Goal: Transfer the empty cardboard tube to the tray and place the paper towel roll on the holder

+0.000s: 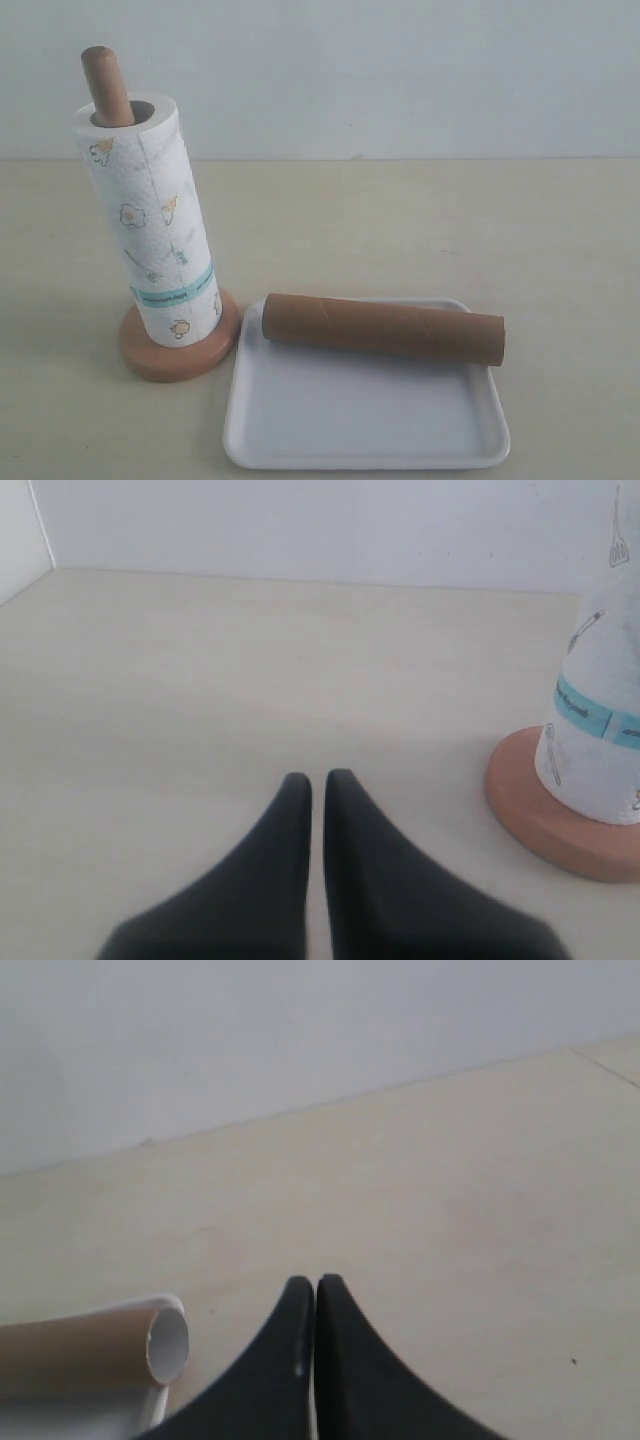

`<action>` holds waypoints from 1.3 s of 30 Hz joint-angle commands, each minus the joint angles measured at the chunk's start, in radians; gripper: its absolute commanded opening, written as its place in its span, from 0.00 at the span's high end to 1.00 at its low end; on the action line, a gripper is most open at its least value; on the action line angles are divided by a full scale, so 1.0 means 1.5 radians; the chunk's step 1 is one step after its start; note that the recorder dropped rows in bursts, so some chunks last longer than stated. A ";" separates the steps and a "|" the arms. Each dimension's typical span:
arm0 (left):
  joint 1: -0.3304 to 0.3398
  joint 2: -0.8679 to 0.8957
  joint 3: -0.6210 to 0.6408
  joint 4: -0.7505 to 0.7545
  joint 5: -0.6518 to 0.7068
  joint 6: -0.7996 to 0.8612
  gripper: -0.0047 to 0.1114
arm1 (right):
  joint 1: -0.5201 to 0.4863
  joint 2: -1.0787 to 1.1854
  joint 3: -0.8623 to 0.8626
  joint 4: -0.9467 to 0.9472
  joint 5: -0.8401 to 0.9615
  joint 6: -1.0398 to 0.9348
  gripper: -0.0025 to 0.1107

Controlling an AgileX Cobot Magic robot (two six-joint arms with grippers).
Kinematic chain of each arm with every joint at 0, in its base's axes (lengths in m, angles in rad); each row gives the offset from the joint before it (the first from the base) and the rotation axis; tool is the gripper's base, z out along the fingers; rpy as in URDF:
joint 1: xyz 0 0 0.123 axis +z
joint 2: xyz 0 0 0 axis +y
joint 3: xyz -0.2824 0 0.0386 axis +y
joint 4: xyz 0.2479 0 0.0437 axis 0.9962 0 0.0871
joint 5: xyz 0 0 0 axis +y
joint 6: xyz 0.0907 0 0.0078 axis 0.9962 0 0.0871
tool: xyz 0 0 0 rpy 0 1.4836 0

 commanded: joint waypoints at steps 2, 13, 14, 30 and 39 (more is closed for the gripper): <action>0.002 -0.001 0.002 0.001 -0.006 0.003 0.92 | -0.005 -0.003 0.003 0.001 0.040 -0.030 0.98; 0.002 -0.001 0.002 0.001 -0.006 0.003 0.92 | -0.005 -0.003 0.003 0.132 0.033 -0.223 0.98; 0.002 -0.001 0.002 0.001 -0.006 0.003 0.92 | -0.005 -0.003 0.003 0.134 0.033 -0.223 0.98; 0.002 -0.001 0.002 0.001 -0.006 0.003 0.92 | -0.005 -0.003 0.003 0.134 0.033 -0.207 0.98; 0.002 -0.001 0.002 0.001 -0.006 0.003 0.92 | -0.005 -0.003 0.003 0.142 0.035 -0.207 0.98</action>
